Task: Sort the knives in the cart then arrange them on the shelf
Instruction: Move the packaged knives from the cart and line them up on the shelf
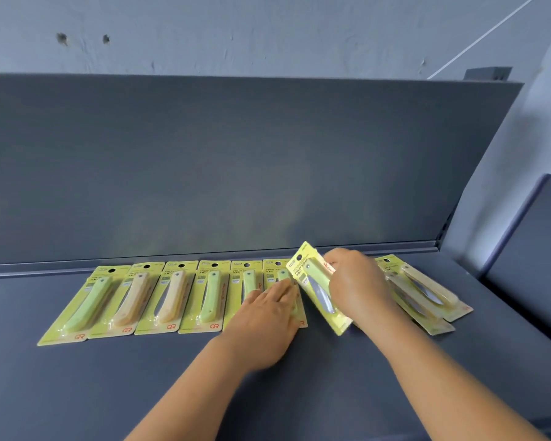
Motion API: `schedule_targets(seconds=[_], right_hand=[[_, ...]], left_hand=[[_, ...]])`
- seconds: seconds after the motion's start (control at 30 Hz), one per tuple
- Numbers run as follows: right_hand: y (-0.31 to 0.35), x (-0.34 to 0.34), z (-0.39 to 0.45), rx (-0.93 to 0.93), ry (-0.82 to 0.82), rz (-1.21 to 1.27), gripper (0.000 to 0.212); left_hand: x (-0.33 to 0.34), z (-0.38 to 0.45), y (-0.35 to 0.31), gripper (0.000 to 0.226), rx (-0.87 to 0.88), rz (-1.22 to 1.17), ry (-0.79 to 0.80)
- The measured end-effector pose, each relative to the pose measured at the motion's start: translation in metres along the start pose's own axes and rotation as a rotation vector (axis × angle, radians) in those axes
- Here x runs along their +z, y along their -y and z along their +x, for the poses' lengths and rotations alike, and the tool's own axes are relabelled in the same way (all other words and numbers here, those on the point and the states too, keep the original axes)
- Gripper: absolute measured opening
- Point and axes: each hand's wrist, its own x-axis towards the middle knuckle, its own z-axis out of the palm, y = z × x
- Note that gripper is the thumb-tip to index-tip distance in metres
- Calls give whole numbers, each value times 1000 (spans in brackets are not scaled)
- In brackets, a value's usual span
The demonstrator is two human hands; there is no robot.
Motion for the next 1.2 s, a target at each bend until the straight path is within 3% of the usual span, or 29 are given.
schedule_targets(seconds=[0.07, 0.2, 0.33, 0.53, 1.2], right_hand=[[1, 13, 0, 43, 3, 67, 46], [-3, 24, -2, 33, 65, -32, 34], [-24, 7, -8, -81, 94, -101, 45], [-58, -2, -15, -262, 352, -288, 37], [-53, 30, 26, -131, 246, -263, 38]], left_hand=[[2, 1, 1, 55, 12, -1, -6], [3, 1, 4, 56, 16, -10, -18], [1, 6, -2, 58, 51, -23, -49], [0, 25, -27, 70, 135, 61, 66], [11, 40, -19, 69, 82, 83, 52]])
